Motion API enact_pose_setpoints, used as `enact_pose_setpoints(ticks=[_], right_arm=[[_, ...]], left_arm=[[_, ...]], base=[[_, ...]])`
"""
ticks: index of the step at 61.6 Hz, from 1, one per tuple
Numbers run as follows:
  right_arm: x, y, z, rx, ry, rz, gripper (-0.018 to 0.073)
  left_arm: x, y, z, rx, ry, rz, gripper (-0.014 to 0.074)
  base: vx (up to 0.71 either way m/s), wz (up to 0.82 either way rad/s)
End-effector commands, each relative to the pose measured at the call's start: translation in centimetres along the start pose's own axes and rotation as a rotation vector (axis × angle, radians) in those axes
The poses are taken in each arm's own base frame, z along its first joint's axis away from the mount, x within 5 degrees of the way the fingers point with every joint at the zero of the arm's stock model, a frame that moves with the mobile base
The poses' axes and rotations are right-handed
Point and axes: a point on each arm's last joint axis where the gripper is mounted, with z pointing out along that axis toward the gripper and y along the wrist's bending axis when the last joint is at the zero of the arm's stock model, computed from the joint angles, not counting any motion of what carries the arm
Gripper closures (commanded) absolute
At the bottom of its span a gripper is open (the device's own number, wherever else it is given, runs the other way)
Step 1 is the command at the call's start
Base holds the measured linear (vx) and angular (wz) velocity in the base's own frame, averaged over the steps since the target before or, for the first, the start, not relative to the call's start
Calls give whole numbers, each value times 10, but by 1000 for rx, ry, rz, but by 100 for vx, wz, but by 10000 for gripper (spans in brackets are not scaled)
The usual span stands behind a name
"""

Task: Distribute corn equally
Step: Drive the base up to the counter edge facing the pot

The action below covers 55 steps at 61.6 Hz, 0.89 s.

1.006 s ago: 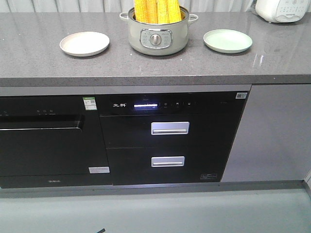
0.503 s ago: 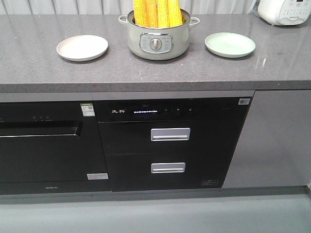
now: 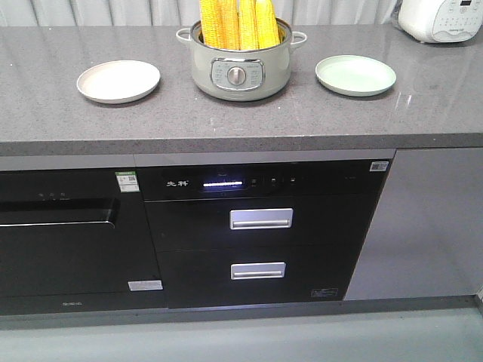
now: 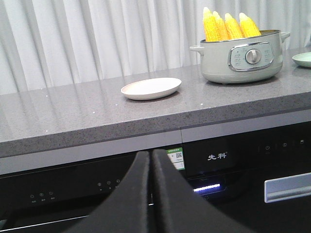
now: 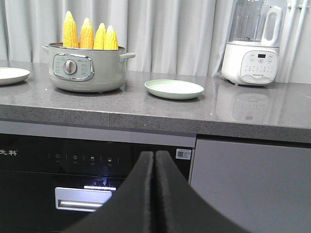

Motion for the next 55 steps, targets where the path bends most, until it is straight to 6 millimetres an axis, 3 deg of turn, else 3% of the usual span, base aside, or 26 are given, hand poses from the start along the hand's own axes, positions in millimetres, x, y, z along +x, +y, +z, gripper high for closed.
enact_pose_setpoints(ticks=[1,55], right_arm=[[-4,0,0,2,-69,-13,564],[-4,0,0,2,-69,-13,564]], left_arm=[[-7,0,-1,-6,-91,-14,603],[-7,0,-1,-6,-91,-14,603]], base=[[7,-3],[6,-1]])
